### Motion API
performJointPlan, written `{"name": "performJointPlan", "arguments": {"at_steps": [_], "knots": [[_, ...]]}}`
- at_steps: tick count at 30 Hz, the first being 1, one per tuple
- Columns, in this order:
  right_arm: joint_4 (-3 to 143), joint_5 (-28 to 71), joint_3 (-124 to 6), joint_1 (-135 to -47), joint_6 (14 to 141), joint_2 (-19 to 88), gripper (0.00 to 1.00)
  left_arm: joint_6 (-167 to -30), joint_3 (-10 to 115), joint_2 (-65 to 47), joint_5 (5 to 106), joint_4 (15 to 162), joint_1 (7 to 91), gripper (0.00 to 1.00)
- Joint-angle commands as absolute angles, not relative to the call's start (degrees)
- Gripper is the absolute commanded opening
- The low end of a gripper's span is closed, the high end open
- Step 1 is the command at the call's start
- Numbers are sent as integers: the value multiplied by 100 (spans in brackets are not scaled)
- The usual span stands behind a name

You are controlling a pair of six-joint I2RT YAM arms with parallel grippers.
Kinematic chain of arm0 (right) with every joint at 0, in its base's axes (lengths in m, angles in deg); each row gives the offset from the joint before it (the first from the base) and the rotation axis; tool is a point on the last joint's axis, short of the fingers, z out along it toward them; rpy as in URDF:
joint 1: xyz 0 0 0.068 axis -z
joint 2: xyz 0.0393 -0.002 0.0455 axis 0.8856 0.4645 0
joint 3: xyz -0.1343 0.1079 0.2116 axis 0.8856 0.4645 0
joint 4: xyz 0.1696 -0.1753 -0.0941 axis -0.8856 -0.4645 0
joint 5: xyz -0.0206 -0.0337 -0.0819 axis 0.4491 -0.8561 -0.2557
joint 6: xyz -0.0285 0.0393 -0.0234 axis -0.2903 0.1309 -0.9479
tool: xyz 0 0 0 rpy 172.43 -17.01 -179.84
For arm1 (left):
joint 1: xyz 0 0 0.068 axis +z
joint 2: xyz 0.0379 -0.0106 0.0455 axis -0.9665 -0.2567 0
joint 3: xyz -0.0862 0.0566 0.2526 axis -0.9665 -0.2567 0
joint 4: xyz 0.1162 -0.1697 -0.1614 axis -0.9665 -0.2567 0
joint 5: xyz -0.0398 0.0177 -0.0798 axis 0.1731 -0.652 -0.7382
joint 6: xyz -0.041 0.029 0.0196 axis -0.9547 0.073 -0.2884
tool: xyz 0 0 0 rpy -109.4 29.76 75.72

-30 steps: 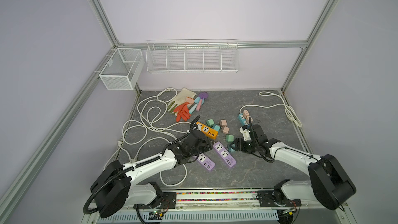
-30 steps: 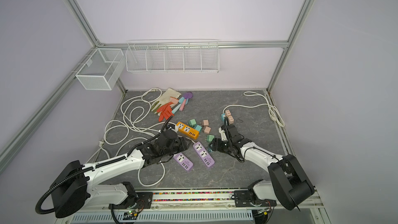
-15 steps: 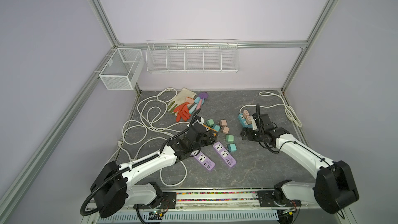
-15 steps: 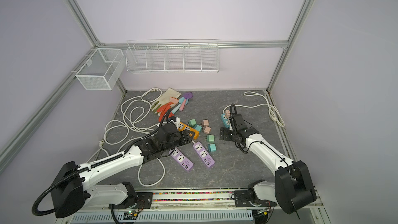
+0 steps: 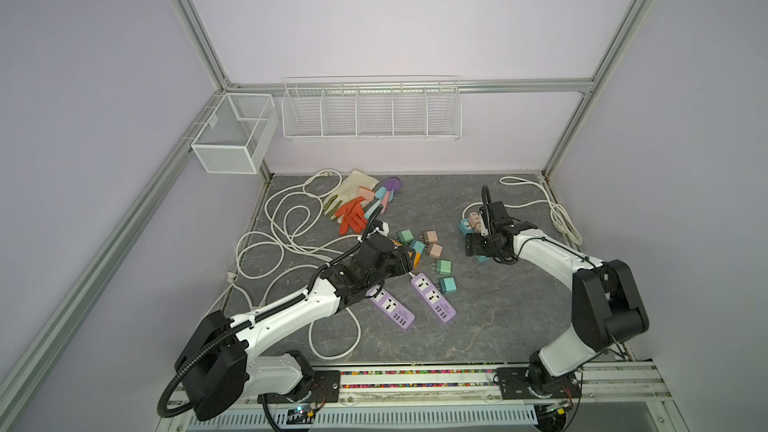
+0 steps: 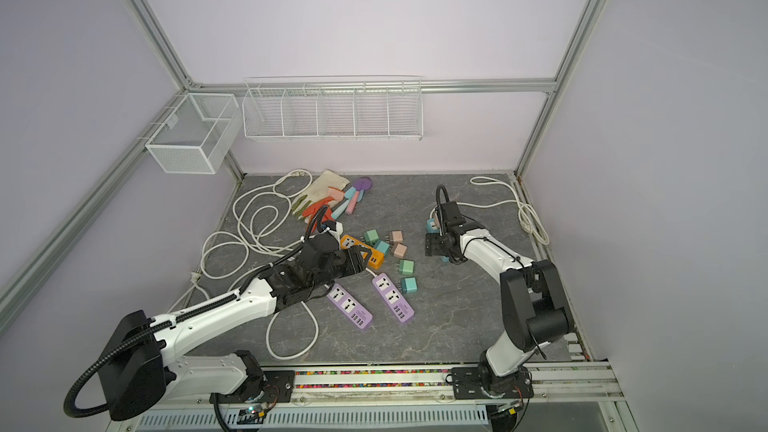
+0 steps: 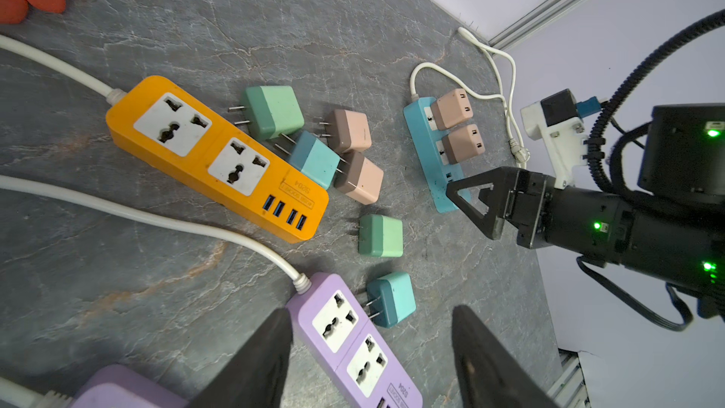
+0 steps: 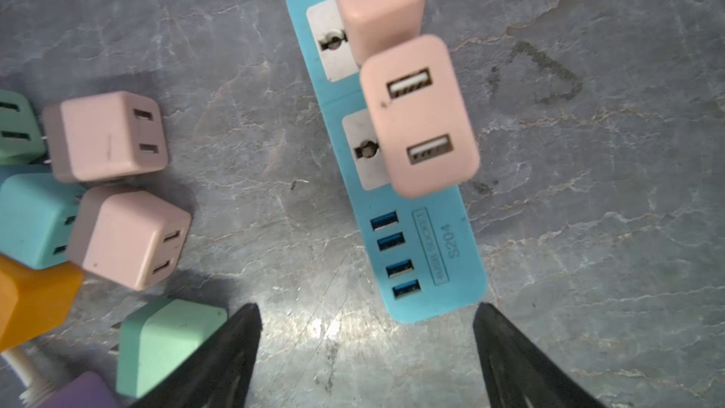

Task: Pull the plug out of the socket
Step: 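Move the right gripper over the pink plugs on the cyan strip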

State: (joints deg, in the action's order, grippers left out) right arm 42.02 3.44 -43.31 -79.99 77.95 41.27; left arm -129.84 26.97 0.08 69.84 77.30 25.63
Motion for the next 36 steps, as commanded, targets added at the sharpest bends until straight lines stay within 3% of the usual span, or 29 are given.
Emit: {"name": "performJointPlan", "arguments": {"at_steps": [1,10,19,36], "knots": [[4089,220,-4540,-7933,7617,4427,85,-12822,2842,-12,7117,7761,2611,66],[4032,189,-4836,-7818,7519,4882,80,-12806,2898,-97,7155,7760,2639,67],[3972,44,-4952,-7771,7437,5081,81,-12846,2958,-243,7081,7804,2635,68],[3972,438,-4762,-7915,7554,5057,50,-12912,2940,-377,6938,7833,2639,69]]}}
